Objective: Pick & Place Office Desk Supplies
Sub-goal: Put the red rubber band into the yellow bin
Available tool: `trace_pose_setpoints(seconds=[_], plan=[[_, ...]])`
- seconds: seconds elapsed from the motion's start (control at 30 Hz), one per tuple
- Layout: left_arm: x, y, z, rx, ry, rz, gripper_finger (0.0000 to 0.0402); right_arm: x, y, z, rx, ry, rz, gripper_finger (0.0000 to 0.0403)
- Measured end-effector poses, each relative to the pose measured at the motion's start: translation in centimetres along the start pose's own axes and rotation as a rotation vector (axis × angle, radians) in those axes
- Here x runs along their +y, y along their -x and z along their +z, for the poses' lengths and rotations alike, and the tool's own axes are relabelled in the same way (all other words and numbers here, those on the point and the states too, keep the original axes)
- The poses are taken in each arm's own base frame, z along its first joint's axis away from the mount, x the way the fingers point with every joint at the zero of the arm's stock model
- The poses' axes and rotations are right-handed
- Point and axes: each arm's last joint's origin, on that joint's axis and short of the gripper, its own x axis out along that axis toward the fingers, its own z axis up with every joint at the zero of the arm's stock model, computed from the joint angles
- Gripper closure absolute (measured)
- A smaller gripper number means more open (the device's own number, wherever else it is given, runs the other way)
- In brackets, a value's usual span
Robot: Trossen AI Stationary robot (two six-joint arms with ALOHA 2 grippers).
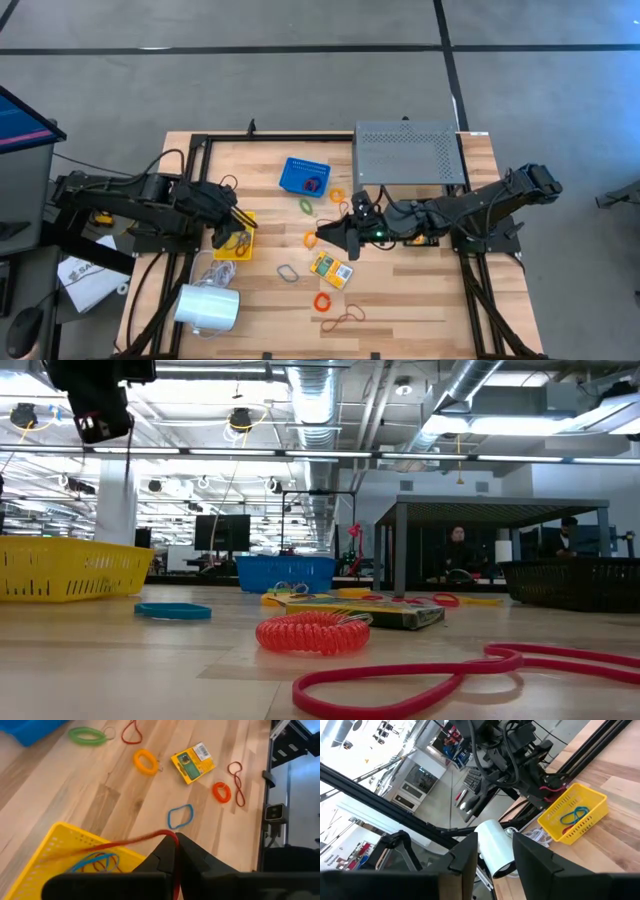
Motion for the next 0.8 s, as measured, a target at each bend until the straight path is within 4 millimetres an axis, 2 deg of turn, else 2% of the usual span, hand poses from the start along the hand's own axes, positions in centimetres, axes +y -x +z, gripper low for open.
trace_pose_setpoints(seconds=[0.27,0.8], plan=[[0.35,-0.28,-0.20,0.015,0.011,0.082,0.0401,-0.01,-0.01,0.00,-0.001,0.000,-0.001,0.0282],[0.67,-0.20,-0.57,0.042,0.054,0.124,0.0401,0.13,0.07,-0.18,0.005,-0.007,0.004,0.0282]])
